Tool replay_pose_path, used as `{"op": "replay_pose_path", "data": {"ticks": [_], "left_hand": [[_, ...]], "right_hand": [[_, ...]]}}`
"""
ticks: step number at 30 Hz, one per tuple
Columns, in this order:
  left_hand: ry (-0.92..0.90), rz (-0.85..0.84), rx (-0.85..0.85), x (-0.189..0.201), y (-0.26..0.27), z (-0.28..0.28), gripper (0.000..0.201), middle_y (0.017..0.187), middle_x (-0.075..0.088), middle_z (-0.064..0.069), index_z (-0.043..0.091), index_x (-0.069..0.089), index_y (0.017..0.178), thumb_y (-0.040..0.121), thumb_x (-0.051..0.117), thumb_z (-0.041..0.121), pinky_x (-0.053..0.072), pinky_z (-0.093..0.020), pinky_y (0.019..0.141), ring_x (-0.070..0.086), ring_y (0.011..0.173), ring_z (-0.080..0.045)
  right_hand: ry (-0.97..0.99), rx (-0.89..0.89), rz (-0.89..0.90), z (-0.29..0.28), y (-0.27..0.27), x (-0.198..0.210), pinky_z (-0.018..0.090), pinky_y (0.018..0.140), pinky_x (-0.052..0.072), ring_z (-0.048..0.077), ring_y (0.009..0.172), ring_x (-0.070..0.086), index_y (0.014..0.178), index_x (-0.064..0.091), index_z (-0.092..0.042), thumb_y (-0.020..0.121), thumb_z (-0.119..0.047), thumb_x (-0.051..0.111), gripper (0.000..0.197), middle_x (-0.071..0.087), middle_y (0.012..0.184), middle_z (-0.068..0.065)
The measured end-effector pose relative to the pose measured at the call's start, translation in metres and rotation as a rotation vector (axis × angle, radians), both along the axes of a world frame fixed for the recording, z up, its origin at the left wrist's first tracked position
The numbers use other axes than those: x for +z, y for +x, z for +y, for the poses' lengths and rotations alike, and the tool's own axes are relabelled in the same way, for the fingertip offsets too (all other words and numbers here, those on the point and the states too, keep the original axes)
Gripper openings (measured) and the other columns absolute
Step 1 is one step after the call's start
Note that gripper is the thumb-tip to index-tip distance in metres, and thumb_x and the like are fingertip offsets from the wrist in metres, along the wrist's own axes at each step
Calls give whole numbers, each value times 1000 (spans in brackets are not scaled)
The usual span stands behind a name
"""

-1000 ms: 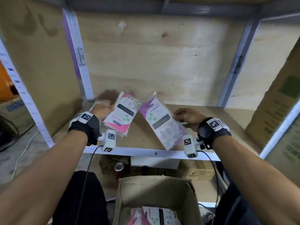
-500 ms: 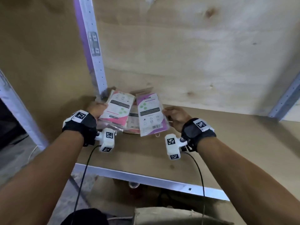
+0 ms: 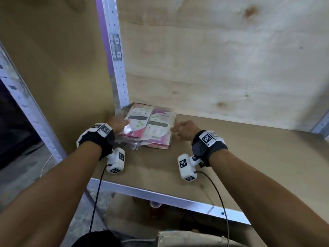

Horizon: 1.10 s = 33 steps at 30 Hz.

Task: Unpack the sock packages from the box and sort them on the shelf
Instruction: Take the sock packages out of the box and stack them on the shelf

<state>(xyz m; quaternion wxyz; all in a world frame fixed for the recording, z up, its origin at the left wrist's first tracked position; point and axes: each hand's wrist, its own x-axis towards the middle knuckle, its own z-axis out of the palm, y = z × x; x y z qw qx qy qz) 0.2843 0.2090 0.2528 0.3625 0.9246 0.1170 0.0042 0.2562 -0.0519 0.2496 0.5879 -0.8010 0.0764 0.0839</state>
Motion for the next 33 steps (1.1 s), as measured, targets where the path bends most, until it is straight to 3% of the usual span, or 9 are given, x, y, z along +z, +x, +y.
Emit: {"op": "replay_pose_path", "data": {"ticks": [4,7,9,15,17,20,25,30,33], "left_hand": [[53,-50,-67,20,-39,0,40,135,60,-14,15,61,133,99,56,34,44,-28,95,60,118,-35],[63,-124,-144,33,-80,-10,23,124,68,-11,18,72,99,96,57,35,50,-38,98,65,106,-32],[11,-185,-197,40,-113,-23,14,118,71,-7,28,70,82,92,62,32,51,-34,94,67,104,-30],[-42,-233,-377,43,-216,-83,20,107,72,-8,10,74,93,93,66,28,46,-35,98,65,110,-27],[-74,-207,-420,34,-249,-103,22,118,70,-8,9,75,104,94,65,26,44,-32,100,62,115,-25],[-64,-108,-486,12,-291,-127,19,99,71,-10,11,73,97,97,61,26,46,-29,85,63,92,-24],[-58,23,-560,-33,-341,-157,25,90,76,-15,2,74,91,94,64,24,55,-32,80,64,75,-21],[-129,227,-541,-89,-356,-176,26,69,64,-4,4,65,81,101,51,14,48,-13,51,57,59,-16],[-192,393,-502,-126,-358,-187,27,76,59,-6,8,55,82,104,39,10,42,-20,44,51,58,-15]], "right_hand": [[-54,72,10,-23,-46,20,27,69,56,16,78,62,99,70,-8,92,-12,66,9,66,94,3],[-22,126,-10,-38,-95,35,29,73,59,22,81,67,111,68,-2,95,-8,61,19,69,96,10],[-19,147,-18,-48,-133,44,31,76,57,22,80,67,113,66,-2,97,-7,57,18,70,97,12],[-171,207,-53,-81,-242,47,28,69,54,20,71,64,106,64,0,98,-9,58,13,68,88,11],[-214,201,-72,-92,-272,36,31,69,54,21,67,61,98,60,0,98,-6,57,7,66,85,16],[-313,237,-54,-107,-311,11,30,64,53,23,65,61,90,60,-4,98,-7,58,9,66,84,17],[-484,282,36,-128,-353,-42,26,56,54,19,60,66,82,66,-7,93,-12,64,12,70,71,7],[-624,379,188,-140,-371,-86,29,64,58,18,65,65,75,67,-13,93,-17,64,18,69,75,8],[-666,381,250,-144,-373,-112,24,63,57,14,61,64,82,68,-10,93,-18,64,14,69,73,6]]}}
